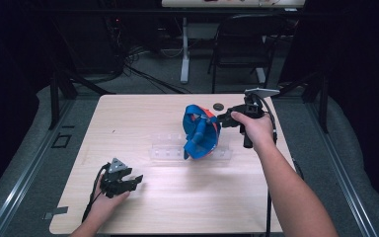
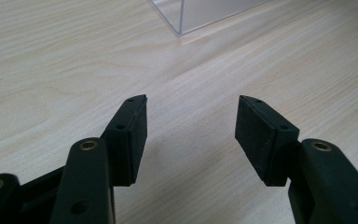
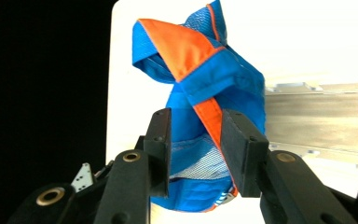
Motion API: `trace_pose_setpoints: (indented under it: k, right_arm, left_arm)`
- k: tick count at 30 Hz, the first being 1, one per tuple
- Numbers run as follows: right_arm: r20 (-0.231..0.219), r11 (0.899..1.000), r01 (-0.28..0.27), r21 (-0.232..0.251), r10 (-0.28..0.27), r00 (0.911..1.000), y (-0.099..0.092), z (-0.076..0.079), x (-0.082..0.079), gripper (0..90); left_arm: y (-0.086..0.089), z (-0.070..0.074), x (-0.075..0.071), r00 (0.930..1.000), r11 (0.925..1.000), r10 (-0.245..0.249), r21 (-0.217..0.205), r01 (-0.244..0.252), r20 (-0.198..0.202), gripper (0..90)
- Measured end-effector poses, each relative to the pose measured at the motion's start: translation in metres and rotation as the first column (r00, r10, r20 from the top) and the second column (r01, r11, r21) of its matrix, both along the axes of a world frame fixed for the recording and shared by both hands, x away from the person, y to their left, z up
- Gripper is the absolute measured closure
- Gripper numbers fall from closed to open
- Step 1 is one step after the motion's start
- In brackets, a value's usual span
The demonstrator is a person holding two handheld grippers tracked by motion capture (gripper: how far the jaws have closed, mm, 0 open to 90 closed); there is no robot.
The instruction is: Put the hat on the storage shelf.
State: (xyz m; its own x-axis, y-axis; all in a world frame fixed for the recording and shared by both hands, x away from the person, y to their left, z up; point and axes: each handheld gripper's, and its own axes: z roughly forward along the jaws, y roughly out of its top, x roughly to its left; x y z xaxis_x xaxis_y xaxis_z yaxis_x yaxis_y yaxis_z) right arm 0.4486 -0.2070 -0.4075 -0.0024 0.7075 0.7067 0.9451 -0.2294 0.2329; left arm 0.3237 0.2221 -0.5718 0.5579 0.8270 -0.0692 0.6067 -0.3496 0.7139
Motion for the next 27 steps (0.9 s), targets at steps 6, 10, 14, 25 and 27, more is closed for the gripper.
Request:
trace_pose_setpoints:
  k: [6, 10, 14, 25, 27]
  right_arm:
    - [0.005, 0.999, 0.0, -0.036, 0.0, 1.0, -0.001, -0.004, -0.002, 63.4]
    - [0.011, 0.998, -0.007, -0.068, 0.008, 0.9999, -0.001, -0.003, -0.005, 62.2]
    - [0.024, 0.996, -0.006, -0.087, 0.008, 0.9997, -0.005, -0.004, -0.011, 60.6]
    - [0.038, 0.994, -0.022, -0.107, 0.026, 0.9989, -0.015, -0.022, -0.033, 59.2]
    - [0.051, 0.992, -0.026, -0.123, 0.033, 0.9982, -0.018, -0.027, -0.039, 59.0]
  left_arm:
    - [0.0, 0.0, 0.0, 1.0, 1.0, -0.001, 0.001, 0.001, 0.0, 44.0]
    - [0.0, 0.0, 0.0, 1.0, 1.0, -0.001, 0.002, 0.001, 0.001, 44.0]
    - [0.0, 0.0, 0.0, 1.0, 1.0, -0.001, 0.0, 0.001, 0.0, 44.0]
    - [0.0, 0.0, 0.0, 1.0, 1.0, 0.0, 0.005, 0.0, 0.001, 44.0]
    - [0.0, 0.0, 0.0, 1.0, 1.0, 0.0, 0.006, 0.0, 0.001, 44.0]
